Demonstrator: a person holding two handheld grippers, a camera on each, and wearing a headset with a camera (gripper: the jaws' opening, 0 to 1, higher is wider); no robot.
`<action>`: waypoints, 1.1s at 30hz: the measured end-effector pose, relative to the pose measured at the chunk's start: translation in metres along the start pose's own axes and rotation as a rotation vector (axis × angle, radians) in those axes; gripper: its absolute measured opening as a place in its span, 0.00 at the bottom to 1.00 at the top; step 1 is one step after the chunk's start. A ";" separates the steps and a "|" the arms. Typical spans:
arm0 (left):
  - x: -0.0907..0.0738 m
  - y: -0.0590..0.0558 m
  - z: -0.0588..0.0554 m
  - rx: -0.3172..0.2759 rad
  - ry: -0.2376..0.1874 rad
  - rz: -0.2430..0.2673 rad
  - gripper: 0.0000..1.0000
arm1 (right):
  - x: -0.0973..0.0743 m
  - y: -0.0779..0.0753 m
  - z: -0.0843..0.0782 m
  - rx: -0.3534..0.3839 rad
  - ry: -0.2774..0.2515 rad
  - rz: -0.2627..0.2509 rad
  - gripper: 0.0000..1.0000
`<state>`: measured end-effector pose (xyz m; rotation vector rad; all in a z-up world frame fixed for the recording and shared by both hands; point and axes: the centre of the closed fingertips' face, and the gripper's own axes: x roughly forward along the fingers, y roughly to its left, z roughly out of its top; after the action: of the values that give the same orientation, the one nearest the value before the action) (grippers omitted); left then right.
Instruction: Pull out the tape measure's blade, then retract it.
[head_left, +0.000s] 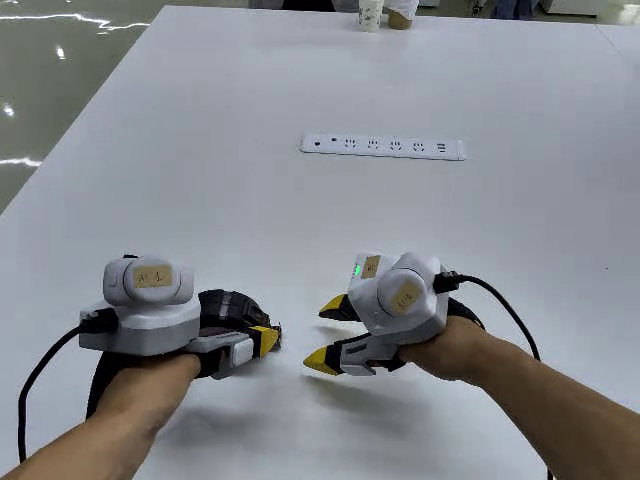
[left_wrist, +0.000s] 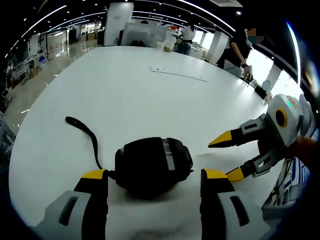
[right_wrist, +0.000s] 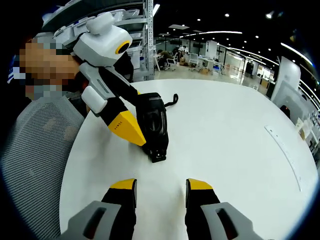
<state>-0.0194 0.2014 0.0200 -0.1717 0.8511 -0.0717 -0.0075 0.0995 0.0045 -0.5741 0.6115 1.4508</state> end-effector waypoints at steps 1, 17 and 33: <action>-0.001 0.000 0.000 0.003 -0.002 -0.002 0.72 | -0.001 0.000 -0.001 0.004 0.000 -0.003 0.37; -0.010 0.002 -0.010 0.080 -0.028 -0.051 0.75 | -0.032 -0.001 -0.015 0.061 -0.022 -0.075 0.44; -0.023 -0.007 -0.009 0.202 -0.081 -0.132 0.80 | -0.064 0.006 -0.033 0.127 -0.055 -0.156 0.55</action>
<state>-0.0413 0.1966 0.0325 -0.0406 0.7465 -0.2719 -0.0161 0.0309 0.0254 -0.4700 0.5978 1.2671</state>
